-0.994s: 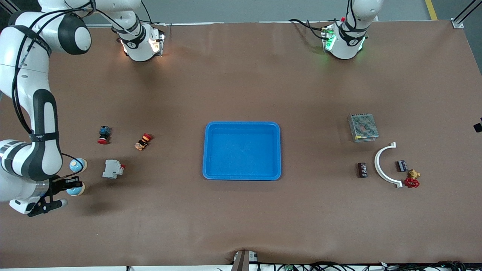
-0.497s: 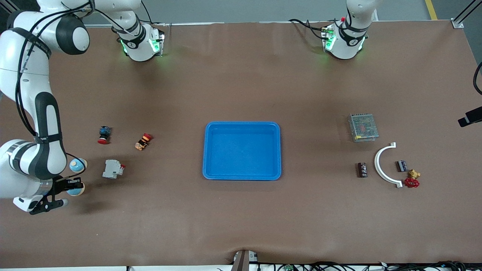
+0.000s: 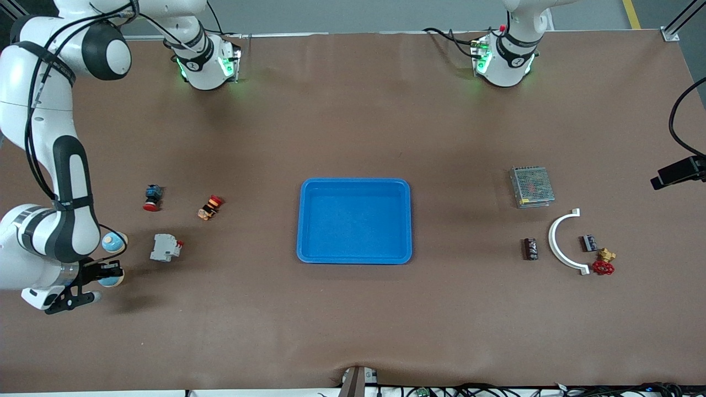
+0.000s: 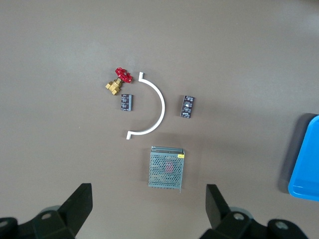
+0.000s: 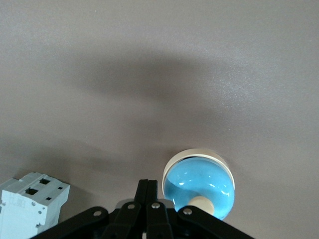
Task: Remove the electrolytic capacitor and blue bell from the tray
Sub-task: 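Lower the bell beside the first bell while the left gripper retracts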
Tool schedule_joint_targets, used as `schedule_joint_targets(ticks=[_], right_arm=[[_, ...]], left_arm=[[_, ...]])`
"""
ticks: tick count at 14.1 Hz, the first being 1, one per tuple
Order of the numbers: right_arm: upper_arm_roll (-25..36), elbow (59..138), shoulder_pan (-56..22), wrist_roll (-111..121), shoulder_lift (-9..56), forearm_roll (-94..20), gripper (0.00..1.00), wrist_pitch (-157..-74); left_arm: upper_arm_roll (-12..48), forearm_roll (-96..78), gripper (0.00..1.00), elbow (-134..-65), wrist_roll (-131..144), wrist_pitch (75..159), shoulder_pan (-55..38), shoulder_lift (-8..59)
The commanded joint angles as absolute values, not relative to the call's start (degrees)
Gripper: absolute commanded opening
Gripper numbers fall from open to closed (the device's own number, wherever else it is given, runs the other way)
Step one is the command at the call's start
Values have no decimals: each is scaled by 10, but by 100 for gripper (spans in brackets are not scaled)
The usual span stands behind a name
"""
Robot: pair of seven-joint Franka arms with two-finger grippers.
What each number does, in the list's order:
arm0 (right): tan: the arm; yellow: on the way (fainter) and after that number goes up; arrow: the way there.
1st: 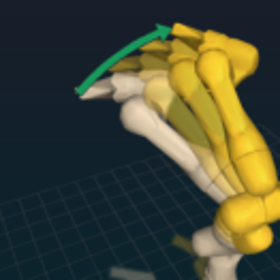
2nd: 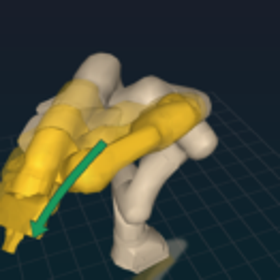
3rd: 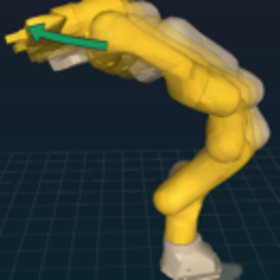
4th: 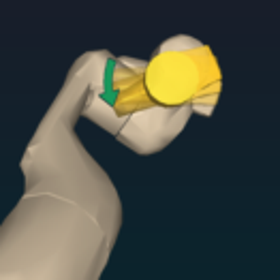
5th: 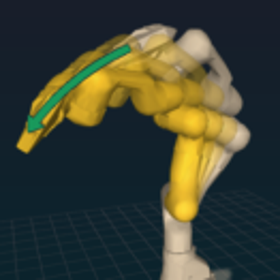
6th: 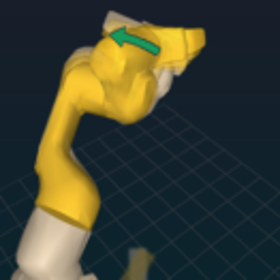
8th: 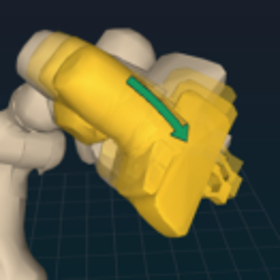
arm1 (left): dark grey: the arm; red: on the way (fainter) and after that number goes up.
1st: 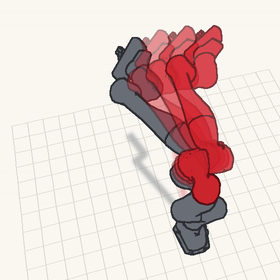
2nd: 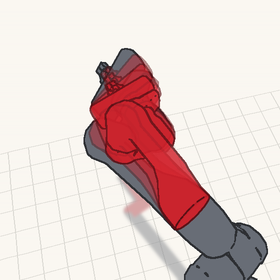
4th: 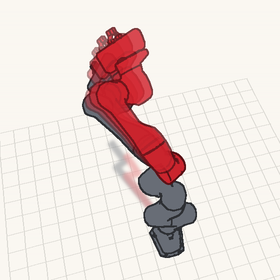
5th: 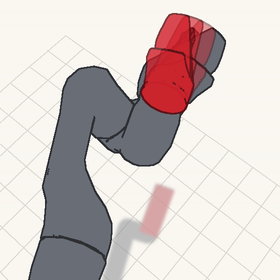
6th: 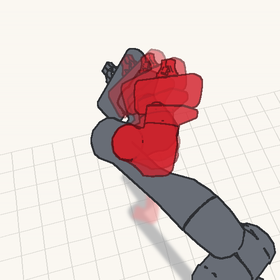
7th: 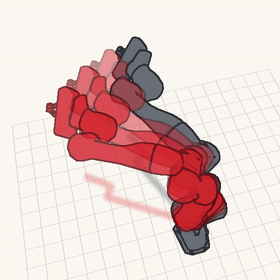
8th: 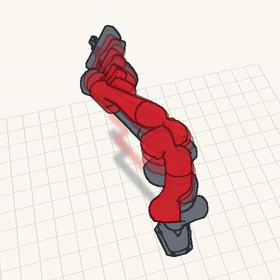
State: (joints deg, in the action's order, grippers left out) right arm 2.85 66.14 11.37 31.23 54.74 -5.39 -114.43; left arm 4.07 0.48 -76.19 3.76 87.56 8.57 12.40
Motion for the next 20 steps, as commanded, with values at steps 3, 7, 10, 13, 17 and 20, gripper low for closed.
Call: schedule_joint_targets(ticks=[3,7,10,13,17,20], right_arm=[[25,670,124,330,539,-55,0,-1151],[25,669,127,345,539,-52,0,-1151],[25,668,127,346,539,-51,0,-1151],[25,668,128,354,539,-50,0,-1151],[26,667,131,366,539,-50,0,-1151],[26,666,131,367,539,-49,0,-1151]], left_arm=[[-8,-44,100,-776,37,872,32,101],[-50,-48,100,-776,42,874,-11,91],[-46,-30,100,-780,46,874,-21,79],[-20,-31,100,-788,83,883,-19,73],[3,-29,100,-836,85,917,-13,41],[40,19,100,-868,83,924,-4,39]])
